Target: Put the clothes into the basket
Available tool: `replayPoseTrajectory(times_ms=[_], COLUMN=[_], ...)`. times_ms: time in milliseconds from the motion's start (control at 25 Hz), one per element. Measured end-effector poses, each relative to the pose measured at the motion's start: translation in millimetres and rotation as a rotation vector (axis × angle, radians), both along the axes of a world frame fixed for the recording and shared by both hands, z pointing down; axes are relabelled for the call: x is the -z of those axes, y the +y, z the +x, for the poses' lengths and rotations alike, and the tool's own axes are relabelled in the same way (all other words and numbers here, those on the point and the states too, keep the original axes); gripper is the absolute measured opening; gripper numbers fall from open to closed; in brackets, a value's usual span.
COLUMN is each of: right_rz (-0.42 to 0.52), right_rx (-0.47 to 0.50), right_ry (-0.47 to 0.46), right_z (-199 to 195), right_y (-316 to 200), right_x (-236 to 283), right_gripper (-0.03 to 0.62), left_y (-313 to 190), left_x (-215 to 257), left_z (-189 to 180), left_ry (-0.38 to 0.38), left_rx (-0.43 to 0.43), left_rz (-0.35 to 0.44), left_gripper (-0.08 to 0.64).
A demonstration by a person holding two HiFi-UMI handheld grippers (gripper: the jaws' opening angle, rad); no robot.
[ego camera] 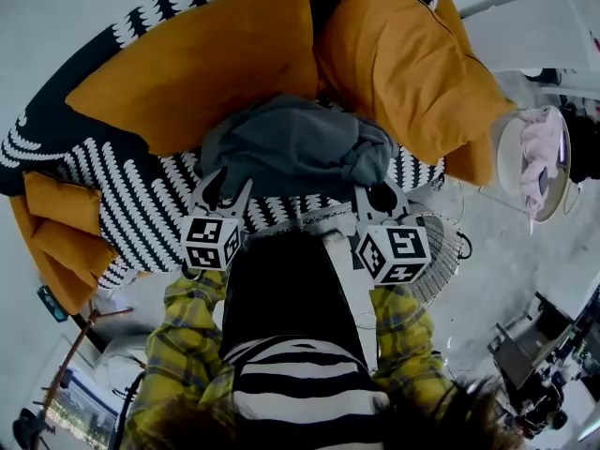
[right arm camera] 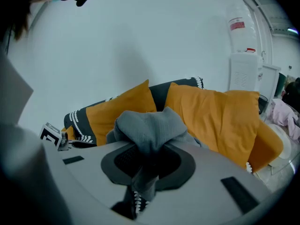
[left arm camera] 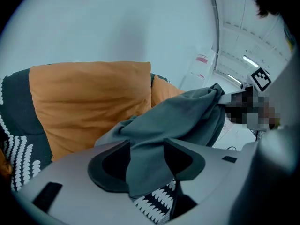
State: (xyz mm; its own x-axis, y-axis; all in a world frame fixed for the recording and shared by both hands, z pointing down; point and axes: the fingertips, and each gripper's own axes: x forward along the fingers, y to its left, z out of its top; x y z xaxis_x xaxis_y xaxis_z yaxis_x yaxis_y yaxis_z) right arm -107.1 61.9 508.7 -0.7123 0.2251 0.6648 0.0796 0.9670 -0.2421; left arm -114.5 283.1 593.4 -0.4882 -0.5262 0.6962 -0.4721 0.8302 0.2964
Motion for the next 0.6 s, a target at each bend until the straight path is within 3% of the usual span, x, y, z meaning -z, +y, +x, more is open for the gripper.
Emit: replayPoseTrajectory(times_ms=[400, 600], right_rz=[0.007, 0.001], right_rx=[0.041, 0.069], right_ry=[0.086, 0.116], right_z=[-6, -14], right_y=[7, 23], right_x=[-44, -62], right_gripper=[0.078, 0.078], left_y=[26, 35], left_x=[-44, -58], left_z=[-30, -47], left_ry=[0.007, 0.016], left_rx=[0.026, 0.028], left_rz=[-0.105, -0.115], left_gripper=[0.25, 0.283])
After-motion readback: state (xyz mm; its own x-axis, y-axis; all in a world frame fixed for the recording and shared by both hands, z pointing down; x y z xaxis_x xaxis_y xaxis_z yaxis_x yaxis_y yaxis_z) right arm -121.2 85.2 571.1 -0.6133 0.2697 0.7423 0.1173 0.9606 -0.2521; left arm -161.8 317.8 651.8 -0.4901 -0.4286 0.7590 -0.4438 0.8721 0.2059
